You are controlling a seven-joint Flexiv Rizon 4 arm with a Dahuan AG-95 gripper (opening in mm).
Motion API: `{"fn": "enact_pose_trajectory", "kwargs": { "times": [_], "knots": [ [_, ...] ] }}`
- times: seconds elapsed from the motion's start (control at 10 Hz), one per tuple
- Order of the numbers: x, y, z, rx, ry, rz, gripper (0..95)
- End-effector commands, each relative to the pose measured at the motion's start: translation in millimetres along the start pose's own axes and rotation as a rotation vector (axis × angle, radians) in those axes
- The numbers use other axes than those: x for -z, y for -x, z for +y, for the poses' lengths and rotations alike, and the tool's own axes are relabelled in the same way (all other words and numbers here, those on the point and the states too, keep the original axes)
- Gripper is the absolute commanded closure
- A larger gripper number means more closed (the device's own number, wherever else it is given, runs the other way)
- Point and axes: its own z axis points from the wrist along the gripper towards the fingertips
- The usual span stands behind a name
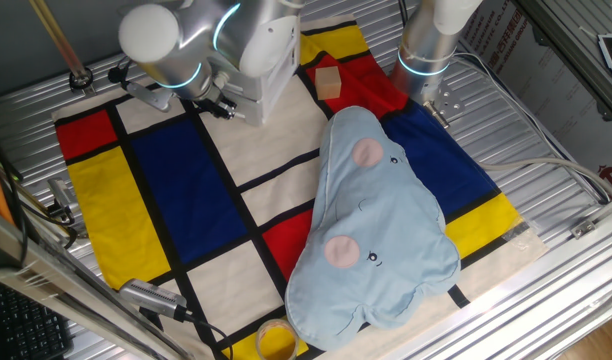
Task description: Grasp the handle and close the drawer
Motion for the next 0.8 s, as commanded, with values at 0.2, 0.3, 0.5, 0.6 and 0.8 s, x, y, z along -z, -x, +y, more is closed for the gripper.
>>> {"fn": "enact_pose_trajectory", "kwargs": {
  "times": [0.2,0.3,0.5,0.6,0.8],
  "knots": [
    [-0.2,-1.2,0.0,-0.002,0.003,-0.004,95.0],
    [-0.2,-1.2,0.0,-0.001,0.001,-0.003,95.0],
    [-0.1,-2.2,-0.2,-0.008,0.008,-0.001,95.0],
    [0.1,-3.0,-0.5,-0.004,0.003,-0.006,95.0],
    [0.0,-3.8,-0.4,-0.006,0.003,-0.014,95.0]
  ]
}}
